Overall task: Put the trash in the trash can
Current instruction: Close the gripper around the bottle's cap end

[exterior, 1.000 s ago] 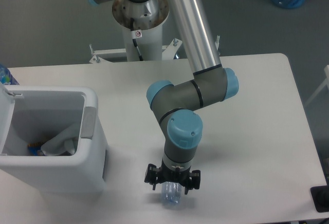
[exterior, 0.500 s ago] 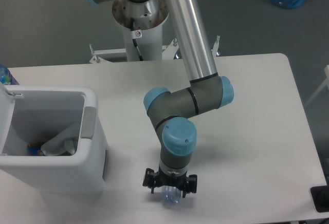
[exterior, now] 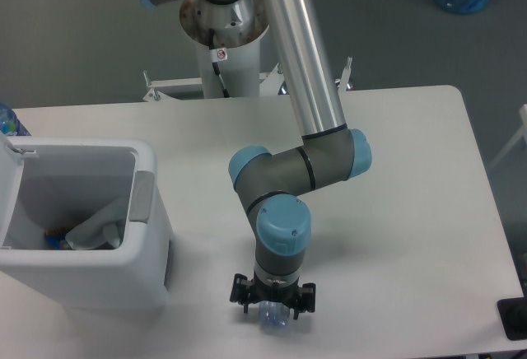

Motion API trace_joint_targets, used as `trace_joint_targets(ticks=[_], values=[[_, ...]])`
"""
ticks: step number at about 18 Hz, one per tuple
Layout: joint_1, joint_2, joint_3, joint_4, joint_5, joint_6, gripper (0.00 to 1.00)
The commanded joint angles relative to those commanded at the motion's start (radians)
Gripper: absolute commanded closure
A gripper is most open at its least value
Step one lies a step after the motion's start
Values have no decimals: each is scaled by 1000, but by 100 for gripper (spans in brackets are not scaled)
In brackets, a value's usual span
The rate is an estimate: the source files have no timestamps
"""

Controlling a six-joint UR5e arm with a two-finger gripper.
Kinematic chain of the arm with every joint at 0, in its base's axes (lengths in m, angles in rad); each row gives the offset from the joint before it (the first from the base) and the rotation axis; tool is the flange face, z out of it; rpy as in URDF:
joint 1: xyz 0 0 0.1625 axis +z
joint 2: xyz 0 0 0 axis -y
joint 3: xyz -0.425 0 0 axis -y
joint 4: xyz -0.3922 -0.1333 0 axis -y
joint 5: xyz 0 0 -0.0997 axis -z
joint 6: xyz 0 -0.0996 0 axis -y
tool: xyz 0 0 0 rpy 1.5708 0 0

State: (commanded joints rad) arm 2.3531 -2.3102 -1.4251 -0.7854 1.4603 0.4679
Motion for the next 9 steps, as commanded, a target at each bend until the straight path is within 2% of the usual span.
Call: trace_joint_targets(ticks=[4, 9], values=[[-2, 0, 0, 0, 11, 0, 8], [-2, 0, 0, 0, 12, -6, 24]])
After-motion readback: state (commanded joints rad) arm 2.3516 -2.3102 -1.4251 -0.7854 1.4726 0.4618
